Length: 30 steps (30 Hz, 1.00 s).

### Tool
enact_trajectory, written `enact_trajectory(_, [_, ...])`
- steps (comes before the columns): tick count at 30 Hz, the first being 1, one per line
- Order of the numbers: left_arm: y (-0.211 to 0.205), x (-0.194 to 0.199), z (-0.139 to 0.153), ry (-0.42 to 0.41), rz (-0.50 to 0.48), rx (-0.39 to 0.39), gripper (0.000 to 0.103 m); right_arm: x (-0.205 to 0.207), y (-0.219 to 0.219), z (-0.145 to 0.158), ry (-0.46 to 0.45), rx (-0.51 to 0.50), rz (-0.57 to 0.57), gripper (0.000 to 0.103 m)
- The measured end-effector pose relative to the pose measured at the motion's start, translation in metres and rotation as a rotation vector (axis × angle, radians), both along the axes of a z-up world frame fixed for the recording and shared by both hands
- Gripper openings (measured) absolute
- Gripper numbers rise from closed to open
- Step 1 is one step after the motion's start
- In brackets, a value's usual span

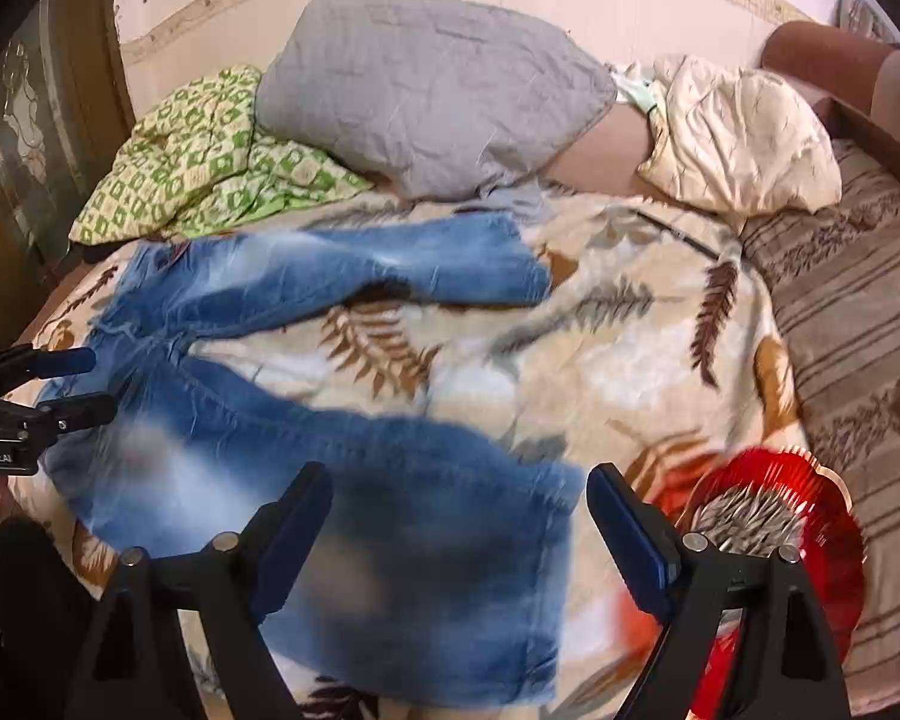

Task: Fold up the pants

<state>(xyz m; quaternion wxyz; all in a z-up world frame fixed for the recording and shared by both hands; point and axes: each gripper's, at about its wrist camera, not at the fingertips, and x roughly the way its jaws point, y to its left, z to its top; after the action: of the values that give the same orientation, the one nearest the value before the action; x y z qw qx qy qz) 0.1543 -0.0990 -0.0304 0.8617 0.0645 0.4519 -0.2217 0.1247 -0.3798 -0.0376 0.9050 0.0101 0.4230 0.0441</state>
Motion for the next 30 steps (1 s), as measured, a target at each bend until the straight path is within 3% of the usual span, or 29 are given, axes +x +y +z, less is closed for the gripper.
enact_trajectory(6, [-0.016,0.059,0.012,-0.008,0.002,0.041,0.084,0.051,-0.010,0.017,0.003,-0.019,0.004,0.089])
enact_trajectory(14, [-0.020,0.175,-0.011,0.054,0.044,0.091,0.084,0.161,-0.018,0.016,0.033,-0.047,0.008,0.089])
enact_trajectory(23, [-0.043,0.276,-0.069,0.121,-0.044,0.184,0.084,0.306,-0.015,-0.044,0.143,-0.063,0.028,0.089])
enact_trajectory(26, [-0.048,0.297,-0.090,0.133,-0.065,0.223,0.084,0.343,-0.015,-0.069,0.176,-0.065,0.023,0.089])
enact_trajectory(30, [-0.053,0.311,-0.115,0.194,-0.094,0.217,0.084,0.377,-0.018,-0.101,0.215,-0.046,0.004,0.088])
